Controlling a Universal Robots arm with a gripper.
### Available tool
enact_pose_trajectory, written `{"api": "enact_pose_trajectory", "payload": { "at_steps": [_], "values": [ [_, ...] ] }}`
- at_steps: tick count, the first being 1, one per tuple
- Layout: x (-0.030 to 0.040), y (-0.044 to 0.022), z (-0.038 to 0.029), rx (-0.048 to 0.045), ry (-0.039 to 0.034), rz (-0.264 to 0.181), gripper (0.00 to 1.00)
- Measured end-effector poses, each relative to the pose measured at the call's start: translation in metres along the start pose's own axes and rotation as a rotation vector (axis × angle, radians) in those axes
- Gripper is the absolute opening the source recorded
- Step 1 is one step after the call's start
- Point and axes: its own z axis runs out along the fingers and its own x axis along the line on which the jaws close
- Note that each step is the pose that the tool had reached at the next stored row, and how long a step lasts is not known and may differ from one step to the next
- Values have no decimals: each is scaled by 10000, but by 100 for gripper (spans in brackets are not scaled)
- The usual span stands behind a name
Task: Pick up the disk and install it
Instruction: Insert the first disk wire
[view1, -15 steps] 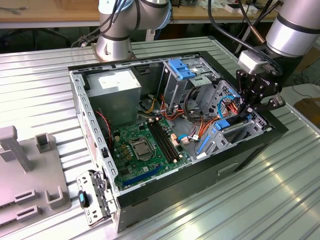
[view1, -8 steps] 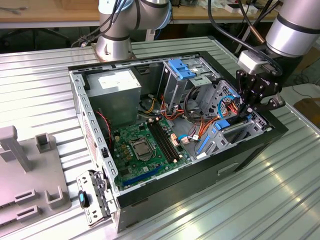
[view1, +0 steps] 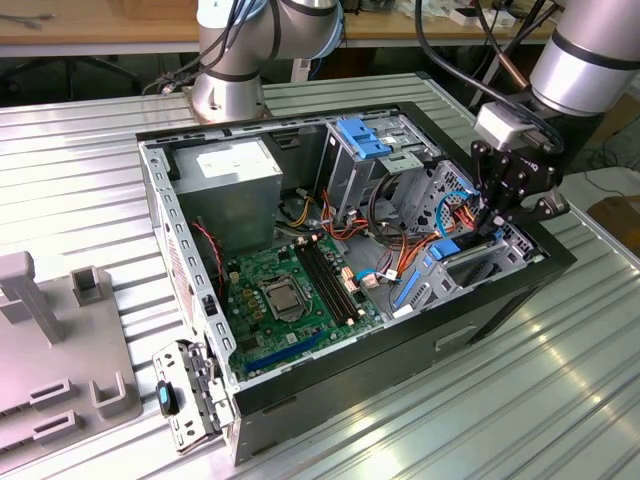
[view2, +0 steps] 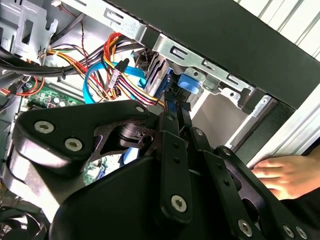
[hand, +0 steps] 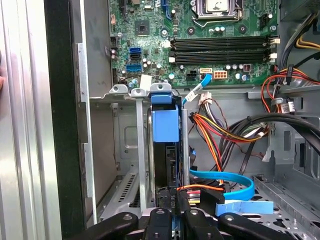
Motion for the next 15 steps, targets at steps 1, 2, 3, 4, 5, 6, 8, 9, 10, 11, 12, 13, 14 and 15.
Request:
{"api": "enact_pose_trajectory", "payload": {
  "at_steps": [1,2,3,4,5,6,8,9,10,11,12,13,14,15],
  "values": [
    [-1,0,5,0,-1,0,16],
    [-1,1,8,0,1,0,16],
    [-1,1,12,0,1,0,16],
    [-1,1,16,0,2,0,16],
    [-2,2,19,0,2,0,16],
    [-2,2,21,0,0,0,16],
    [-2,2,22,0,-2,0,16],
    [-2,2,20,0,-4,0,16],
    [-3,1,15,0,-7,0,16],
    [-5,1,6,0,-12,1,16],
    [-6,0,-3,0,-9,1,16],
    [-6,-1,-11,0,-2,0,16],
    [-7,-1,-11,0,-6,0,16],
    [-7,-1,-17,0,-3,0,16]
  ]
}}
